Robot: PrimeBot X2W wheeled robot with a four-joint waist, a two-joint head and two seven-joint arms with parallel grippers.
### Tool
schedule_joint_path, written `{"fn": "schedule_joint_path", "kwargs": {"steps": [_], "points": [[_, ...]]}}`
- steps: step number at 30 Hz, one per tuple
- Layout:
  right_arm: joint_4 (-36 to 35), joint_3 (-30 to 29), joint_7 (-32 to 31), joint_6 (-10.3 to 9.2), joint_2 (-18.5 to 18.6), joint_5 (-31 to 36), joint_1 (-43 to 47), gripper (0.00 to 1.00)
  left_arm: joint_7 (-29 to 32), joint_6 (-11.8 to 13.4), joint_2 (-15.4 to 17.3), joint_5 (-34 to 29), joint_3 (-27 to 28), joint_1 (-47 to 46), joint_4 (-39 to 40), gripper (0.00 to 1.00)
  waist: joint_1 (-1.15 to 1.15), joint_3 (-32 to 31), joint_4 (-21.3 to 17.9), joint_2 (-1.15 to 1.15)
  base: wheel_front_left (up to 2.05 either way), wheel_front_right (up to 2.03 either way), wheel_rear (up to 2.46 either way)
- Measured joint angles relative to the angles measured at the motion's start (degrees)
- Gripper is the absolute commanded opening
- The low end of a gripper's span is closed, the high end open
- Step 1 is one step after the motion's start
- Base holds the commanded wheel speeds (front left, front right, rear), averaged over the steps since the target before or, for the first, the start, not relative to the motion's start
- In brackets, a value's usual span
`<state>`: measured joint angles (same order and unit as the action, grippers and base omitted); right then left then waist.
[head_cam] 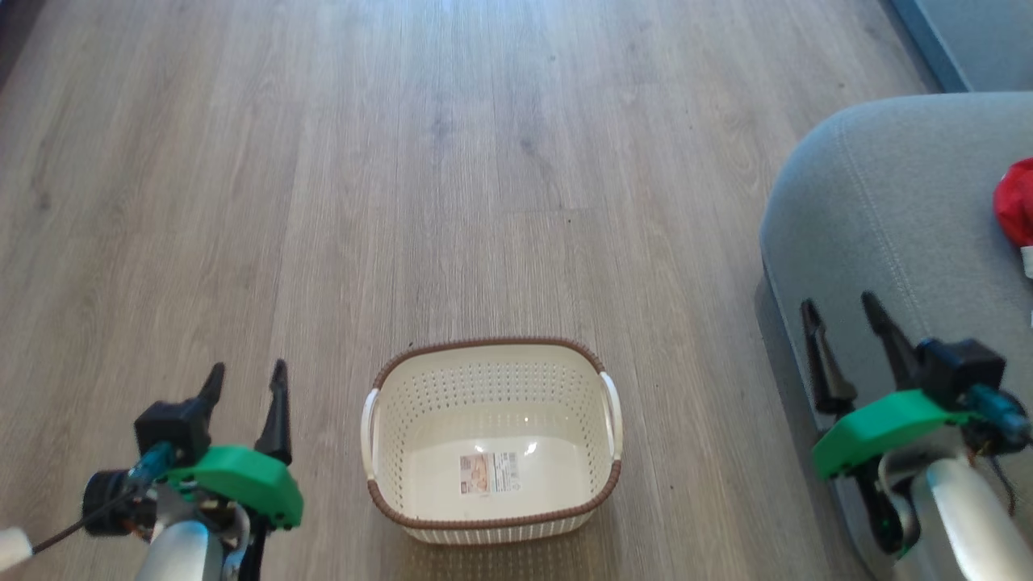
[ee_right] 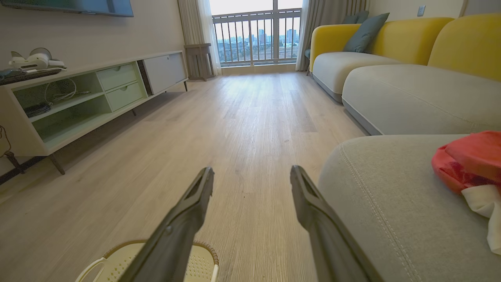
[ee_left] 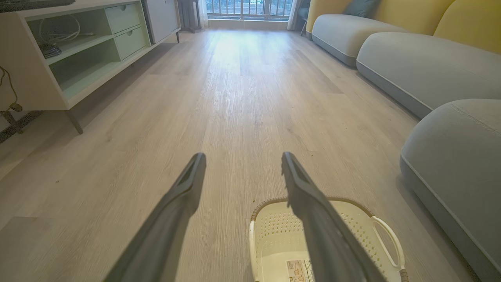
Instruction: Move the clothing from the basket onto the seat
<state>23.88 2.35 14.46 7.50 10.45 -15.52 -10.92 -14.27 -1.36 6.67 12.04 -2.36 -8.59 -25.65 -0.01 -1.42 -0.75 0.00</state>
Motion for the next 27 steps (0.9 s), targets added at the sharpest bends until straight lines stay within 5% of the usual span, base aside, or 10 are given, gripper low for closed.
{"fn": "schedule_joint_path", "kwargs": {"steps": [21,22,27], "points": [[2.15,0.75,0.0,0.0,-1.23,1.68,1.09,1.0,0.0,-3.59,-2.83,-4.76,6.14,2.94,0.83,1.0,0.0,-0.74,-0.04,0.0,0.0,0.0,0.0],[2.54,0.79,-0.01,0.01,-1.25,1.66,1.11,0.0,0.1,-3.54,-2.87,-4.77,6.12,2.96,0.54,0.0,0.01,-0.72,-0.03,0.0,0.0,0.0,0.0],[6.6,1.24,-0.31,0.01,-1.78,1.41,4.41,0.0,0.34,-3.53,-3.39,-4.48,6.01,6.22,-3.57,0.0,0.01,-0.7,-0.01,0.0,0.0,0.0,0.0]]}}
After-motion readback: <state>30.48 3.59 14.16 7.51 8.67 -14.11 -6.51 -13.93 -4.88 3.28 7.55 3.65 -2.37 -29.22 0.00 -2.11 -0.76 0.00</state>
